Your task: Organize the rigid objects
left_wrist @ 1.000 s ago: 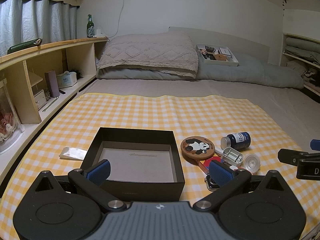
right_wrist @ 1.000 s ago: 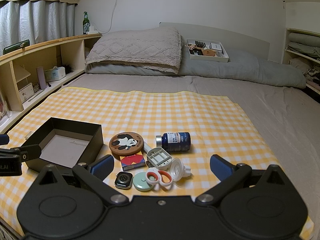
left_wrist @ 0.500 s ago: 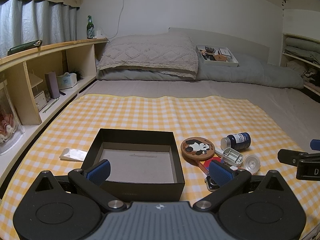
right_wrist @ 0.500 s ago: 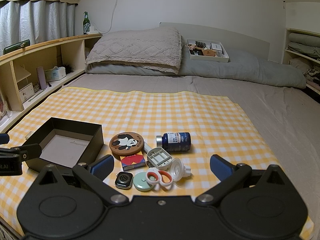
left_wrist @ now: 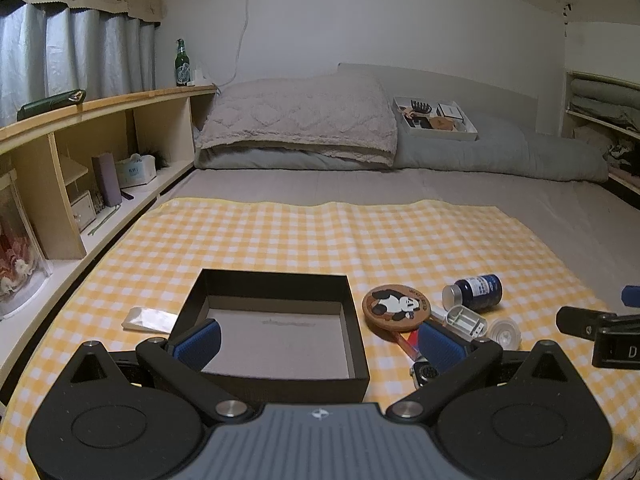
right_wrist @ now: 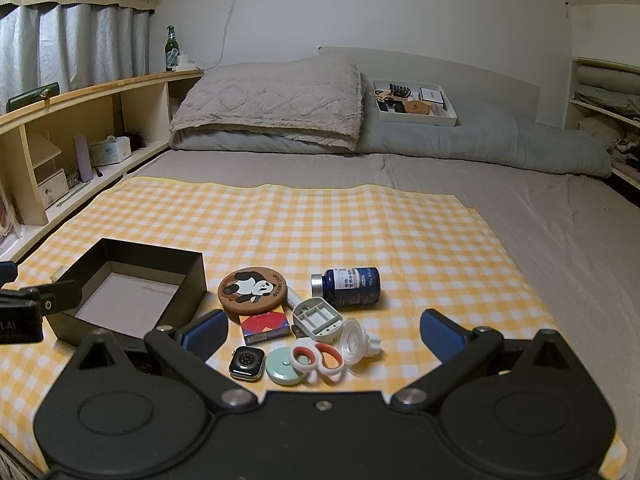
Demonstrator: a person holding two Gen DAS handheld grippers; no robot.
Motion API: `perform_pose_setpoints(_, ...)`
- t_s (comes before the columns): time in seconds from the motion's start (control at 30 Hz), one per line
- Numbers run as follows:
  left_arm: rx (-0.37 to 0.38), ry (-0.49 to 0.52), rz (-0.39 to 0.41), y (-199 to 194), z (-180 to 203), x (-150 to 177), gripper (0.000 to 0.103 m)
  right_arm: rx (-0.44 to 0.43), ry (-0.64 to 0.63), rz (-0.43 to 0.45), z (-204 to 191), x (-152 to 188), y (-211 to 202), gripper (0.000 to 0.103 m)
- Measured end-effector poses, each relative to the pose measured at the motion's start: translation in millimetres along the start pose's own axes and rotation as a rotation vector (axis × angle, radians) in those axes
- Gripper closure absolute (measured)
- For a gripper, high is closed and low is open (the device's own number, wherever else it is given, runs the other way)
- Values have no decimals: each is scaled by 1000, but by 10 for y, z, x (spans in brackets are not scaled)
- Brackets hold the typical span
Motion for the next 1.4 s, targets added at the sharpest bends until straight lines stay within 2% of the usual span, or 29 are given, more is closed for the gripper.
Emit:
perform_pose_setpoints(0.3,-4,45,59,-74,-55,-292,0,-53,-2,33,39,-331,11,0)
perform_pose_setpoints(0.43,-62,36,72,-49,-206,-523,0,-63,-36,75,-11,-583,91,0)
perform_pose_setpoints(0.6,-86,27,89,65,-495,-727,0,-71,-93,110,-118,-856,381,0)
perform_pose_setpoints(0.73,-131,10,46,308,-869,-784,0,-66,-124,112,-202,-956,779,0)
perform_pose_setpoints(0.83,-157,-7,7,484,-1155,-734,0,-80,-147,59,-293,-951,1116,0)
perform_pose_setpoints(1.03,-118,-148,-105,793,-1607,-551,3,-117,-212,-22,-561,-848,1550,0)
perform_pose_setpoints(1.17,-82,-159,-200,912,-1668,-394,22,-154,-252,-89,-730,-766,1780,0)
perform_pose_setpoints(1.23,-58,-161,-252,977,-1667,-295,37,-169,-281,-108,-814,-718,1877,0)
perform_pose_setpoints(1.4,-41,-151,-344,1136,-1691,-89,63,-272,-335,-176,-997,-584,2103,0)
Point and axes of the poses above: each gripper's, at about its wrist camera, not at the fingertips, and y roughly the way its jaws point, z to its right, x to its underside, the point moved 4 cm from there along y, roughly the way its jaws point, and after that the axes turned 8 degrees about x, right-handed, at the moved point
